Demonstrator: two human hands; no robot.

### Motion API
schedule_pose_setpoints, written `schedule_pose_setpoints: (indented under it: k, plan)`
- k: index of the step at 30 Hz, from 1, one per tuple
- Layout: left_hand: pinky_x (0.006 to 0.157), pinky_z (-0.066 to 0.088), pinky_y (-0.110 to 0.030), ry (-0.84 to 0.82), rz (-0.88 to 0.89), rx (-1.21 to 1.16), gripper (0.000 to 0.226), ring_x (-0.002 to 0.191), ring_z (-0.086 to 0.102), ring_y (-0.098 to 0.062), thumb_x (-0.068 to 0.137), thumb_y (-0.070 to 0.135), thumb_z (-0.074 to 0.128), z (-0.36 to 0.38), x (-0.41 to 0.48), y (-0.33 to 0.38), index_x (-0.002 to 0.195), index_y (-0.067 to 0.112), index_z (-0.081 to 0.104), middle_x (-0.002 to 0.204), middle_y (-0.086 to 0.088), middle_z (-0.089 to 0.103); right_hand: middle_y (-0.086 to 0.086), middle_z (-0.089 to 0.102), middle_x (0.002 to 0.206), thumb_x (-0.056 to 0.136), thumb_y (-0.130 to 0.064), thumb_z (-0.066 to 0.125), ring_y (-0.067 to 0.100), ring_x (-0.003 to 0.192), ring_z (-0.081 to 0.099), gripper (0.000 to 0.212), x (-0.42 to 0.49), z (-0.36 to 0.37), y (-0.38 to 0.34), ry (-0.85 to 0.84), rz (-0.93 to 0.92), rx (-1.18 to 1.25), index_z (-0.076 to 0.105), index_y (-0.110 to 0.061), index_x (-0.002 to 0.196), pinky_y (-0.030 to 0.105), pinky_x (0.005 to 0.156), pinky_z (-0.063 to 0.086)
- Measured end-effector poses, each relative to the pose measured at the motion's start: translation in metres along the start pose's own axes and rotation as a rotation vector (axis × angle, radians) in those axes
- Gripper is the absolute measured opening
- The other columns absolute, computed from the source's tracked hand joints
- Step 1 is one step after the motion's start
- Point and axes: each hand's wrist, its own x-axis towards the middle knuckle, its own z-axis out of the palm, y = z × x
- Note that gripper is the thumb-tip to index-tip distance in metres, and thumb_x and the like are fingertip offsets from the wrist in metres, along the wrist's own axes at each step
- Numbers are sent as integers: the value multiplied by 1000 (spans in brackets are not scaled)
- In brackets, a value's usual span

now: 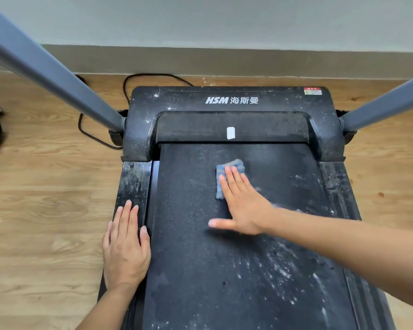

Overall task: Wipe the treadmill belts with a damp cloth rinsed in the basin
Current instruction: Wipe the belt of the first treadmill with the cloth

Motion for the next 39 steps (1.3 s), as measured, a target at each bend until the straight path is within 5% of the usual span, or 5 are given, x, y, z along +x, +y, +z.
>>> schedule_pose_setpoints:
  k: [7,15,23,33,39]
  plan:
    - [128,26,-49,-2,-4,6,61,160,23,-16,103,38,38,-1,-1,2,158,12,44,172,4,29,29,16,169,87,-95,24,42,159,12,124,-104,89,-43,70,-331,-184,24,4,161,51,123,16]
    - [127,25,-50,-10,-5,-6,61,160,23,-16,103,38,38,-2,-2,3,158,13,43,172,5,28,23,-12,172,68,-101,-6,34,160,-15,140,41,-28,-4,62,80,-79,-8,2,164,49,131,0]
    - [128,25,-49,-6,-4,-21,61,161,21,-14,103,39,37,-2,-3,1,158,13,43,172,5,28,27,16,168,88,-88,33,40,159,11,119,-107,72,-66,29,-320,-128,26,6,160,53,126,23]
    - [128,23,-49,-31,-15,-30,62,161,18,-13,103,41,37,-5,-2,3,159,16,41,173,8,24,22,-11,173,74,-95,-2,33,161,-11,132,46,-38,8,70,55,-42,-5,2,164,47,132,3]
    - [128,23,-49,-33,-20,-39,63,161,18,-13,102,43,35,-3,-3,1,159,15,42,173,7,25,32,1,169,92,-86,30,46,159,-1,118,-99,79,-39,115,-93,-80,12,8,162,57,128,18]
